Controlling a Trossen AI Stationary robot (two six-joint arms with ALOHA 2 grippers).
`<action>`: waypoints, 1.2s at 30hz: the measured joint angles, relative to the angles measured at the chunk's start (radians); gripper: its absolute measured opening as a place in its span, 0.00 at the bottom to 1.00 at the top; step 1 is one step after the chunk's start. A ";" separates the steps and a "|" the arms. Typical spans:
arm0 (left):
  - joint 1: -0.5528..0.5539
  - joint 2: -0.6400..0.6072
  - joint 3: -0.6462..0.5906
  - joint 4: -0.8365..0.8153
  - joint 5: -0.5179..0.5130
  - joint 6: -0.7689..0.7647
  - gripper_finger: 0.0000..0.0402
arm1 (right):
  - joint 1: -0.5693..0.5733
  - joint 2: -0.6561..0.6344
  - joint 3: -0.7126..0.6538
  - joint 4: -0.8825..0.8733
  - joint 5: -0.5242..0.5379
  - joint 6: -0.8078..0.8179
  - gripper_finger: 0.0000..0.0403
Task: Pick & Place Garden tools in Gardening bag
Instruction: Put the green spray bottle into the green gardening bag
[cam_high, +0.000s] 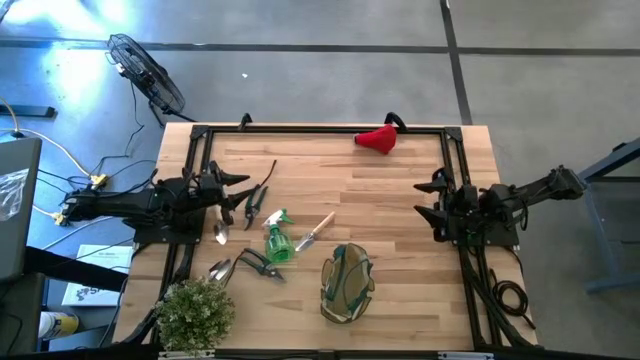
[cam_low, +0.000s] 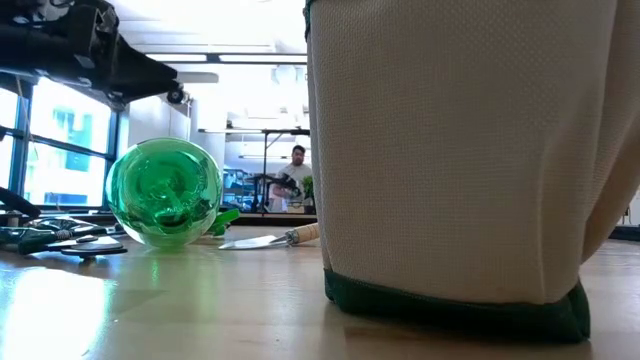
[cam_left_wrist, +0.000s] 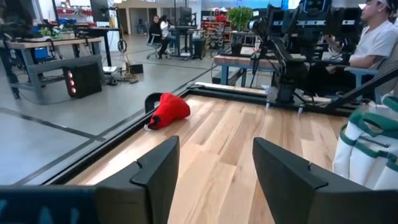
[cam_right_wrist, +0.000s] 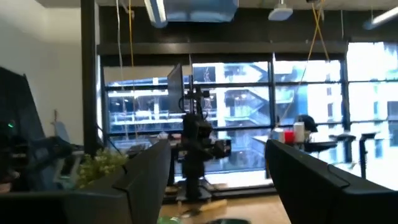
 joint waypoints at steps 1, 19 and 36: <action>0.000 0.008 0.000 0.012 0.000 0.001 0.50 | 0.000 0.020 0.019 -0.009 0.002 -0.021 0.64; 0.000 0.219 0.351 -0.356 0.213 0.261 0.50 | -0.078 0.349 0.153 -0.041 0.089 0.072 0.64; 0.000 1.004 0.947 -1.138 0.219 0.497 0.50 | -0.093 0.379 0.155 -0.037 -0.040 0.137 0.64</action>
